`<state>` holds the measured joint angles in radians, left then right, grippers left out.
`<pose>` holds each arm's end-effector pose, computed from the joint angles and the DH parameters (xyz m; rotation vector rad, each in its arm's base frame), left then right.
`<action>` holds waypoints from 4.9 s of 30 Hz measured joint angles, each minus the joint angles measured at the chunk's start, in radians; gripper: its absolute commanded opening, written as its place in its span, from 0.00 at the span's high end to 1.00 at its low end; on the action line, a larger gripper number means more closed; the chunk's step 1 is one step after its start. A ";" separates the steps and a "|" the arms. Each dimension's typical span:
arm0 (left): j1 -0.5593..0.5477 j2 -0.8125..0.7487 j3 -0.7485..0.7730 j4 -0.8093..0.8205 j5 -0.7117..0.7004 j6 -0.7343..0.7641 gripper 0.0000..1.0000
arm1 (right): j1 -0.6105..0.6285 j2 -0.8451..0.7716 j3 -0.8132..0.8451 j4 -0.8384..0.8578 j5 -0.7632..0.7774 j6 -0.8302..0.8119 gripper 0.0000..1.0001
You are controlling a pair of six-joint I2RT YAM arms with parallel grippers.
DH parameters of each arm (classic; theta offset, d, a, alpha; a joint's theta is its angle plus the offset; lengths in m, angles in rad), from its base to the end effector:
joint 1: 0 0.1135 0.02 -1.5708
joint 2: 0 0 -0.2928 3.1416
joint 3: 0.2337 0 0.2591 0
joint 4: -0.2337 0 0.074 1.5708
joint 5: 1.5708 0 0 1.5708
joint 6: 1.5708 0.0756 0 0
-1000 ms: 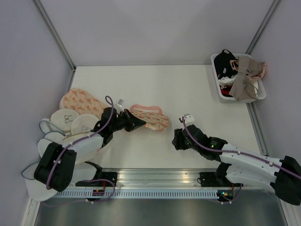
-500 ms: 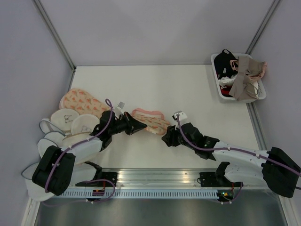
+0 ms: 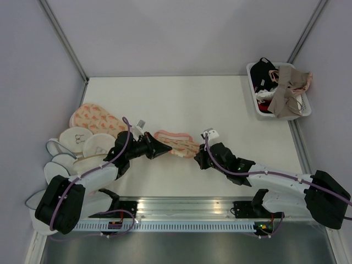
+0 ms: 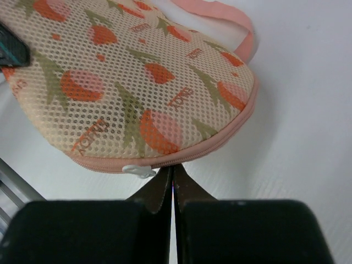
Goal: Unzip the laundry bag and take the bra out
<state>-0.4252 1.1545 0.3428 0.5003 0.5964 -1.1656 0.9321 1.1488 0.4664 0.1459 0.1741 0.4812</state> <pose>0.2089 -0.1412 0.1979 -0.3261 2.1599 -1.5678 0.1662 0.2018 0.1923 -0.3795 2.1360 0.6564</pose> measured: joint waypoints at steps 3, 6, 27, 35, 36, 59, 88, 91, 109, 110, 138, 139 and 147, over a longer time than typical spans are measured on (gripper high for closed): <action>0.000 0.002 -0.019 0.004 0.008 0.000 0.98 | 0.000 -0.060 0.000 -0.038 0.015 -0.005 0.96; 0.000 0.015 -0.026 0.011 0.009 0.000 0.98 | 0.000 -0.120 0.000 -0.064 0.010 -0.011 0.66; 0.000 0.042 -0.026 0.058 0.044 -0.002 0.98 | 0.000 -0.065 -0.001 -0.089 -0.182 -0.034 0.65; -0.002 0.042 -0.026 0.073 0.065 -0.002 0.98 | 0.000 -0.021 0.001 -0.085 -0.179 -0.033 0.68; -0.002 0.042 -0.026 0.074 0.066 -0.002 0.98 | 0.000 -0.016 0.002 -0.085 -0.177 -0.034 0.68; -0.002 0.041 -0.031 0.074 0.068 -0.001 0.98 | 0.000 -0.069 0.040 -0.141 -0.092 -0.033 1.00; -0.010 0.634 0.262 0.364 0.217 0.056 0.01 | 0.006 -0.126 0.177 -0.542 0.095 -0.006 1.00; -0.012 0.649 0.239 0.392 0.188 0.025 0.00 | 0.007 -0.129 0.170 -0.542 0.083 -0.006 1.00; -0.296 0.133 0.013 0.041 -0.209 -0.072 0.00 | 0.025 0.051 0.095 -0.179 -0.192 0.024 1.00; -0.306 0.144 0.013 0.037 -0.215 -0.080 0.00 | 0.027 0.051 0.095 -0.163 -0.196 0.026 0.99; -0.278 0.367 0.023 0.191 -0.224 -0.165 0.98 | 0.068 0.006 0.087 -0.381 -0.049 0.048 1.00; -0.268 0.366 0.023 0.186 -0.214 -0.156 0.98 | 0.068 0.011 0.091 -0.406 -0.025 0.055 1.00; -0.154 0.366 0.060 0.126 -0.052 -0.049 0.98 | 0.068 0.163 0.168 -0.571 0.227 0.161 1.00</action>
<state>-0.5789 1.5204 0.4023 0.6262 0.5446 -1.2144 0.9997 1.3113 0.6342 -0.4248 0.4011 0.6426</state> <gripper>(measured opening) 0.042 0.007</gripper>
